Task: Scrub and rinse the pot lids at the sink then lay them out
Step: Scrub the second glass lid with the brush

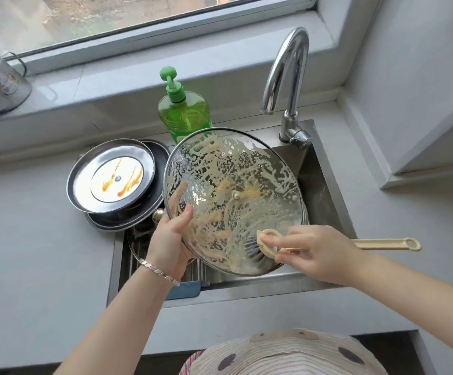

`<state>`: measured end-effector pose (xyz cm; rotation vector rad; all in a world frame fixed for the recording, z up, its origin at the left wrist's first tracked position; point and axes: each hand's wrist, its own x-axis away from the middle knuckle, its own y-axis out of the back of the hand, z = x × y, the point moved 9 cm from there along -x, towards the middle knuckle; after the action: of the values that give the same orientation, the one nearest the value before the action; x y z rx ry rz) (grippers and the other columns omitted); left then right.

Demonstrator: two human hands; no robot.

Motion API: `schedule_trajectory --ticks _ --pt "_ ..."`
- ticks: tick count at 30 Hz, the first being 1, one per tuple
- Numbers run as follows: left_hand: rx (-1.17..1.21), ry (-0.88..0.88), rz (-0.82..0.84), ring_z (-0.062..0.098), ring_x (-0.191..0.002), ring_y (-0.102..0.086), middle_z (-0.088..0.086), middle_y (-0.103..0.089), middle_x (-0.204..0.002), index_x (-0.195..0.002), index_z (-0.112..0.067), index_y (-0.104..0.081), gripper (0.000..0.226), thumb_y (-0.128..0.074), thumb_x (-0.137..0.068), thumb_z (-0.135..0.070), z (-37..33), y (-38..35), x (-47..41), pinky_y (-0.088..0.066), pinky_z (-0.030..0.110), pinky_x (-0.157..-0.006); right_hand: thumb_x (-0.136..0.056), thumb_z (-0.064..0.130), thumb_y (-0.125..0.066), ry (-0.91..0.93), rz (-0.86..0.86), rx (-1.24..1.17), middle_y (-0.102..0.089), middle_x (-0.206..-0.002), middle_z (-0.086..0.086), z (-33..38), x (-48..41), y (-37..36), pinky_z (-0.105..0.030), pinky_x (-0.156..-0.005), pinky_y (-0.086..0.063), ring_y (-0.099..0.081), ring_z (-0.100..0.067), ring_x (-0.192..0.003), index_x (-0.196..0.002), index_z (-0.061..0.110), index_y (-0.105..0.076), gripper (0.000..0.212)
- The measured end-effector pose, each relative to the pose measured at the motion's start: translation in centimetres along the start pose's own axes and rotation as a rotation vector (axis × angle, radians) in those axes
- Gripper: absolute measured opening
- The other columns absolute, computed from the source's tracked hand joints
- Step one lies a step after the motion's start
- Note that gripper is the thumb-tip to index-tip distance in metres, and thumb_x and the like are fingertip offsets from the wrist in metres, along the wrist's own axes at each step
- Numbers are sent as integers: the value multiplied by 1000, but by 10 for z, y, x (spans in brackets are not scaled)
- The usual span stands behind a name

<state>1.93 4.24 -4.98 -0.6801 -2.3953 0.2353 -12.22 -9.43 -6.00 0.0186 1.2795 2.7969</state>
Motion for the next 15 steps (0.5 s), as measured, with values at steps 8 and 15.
schedule_trajectory --ticks 8,15 --pt "-67 47 42 35 -92 -68 10 -70 -108 -136 -30 -41 73 -36 -82 17 11 -5 2 -58 46 -57 -88 47 -51 -143 -81 102 -41 -66 15 -30 -14 15 -17 -53 -30 -38 -3 -55 -127 47 -48 39" --pt "-130 66 92 34 -95 -67 12 -69 -109 -127 -35 -47 91 -41 -50 13 20 -9 8 -56 54 -64 -94 45 -45 -442 -59 232 -48 -82 7 -82 -13 28 -24 -61 -32 -51 -14 -80 -131 52 -39 39"
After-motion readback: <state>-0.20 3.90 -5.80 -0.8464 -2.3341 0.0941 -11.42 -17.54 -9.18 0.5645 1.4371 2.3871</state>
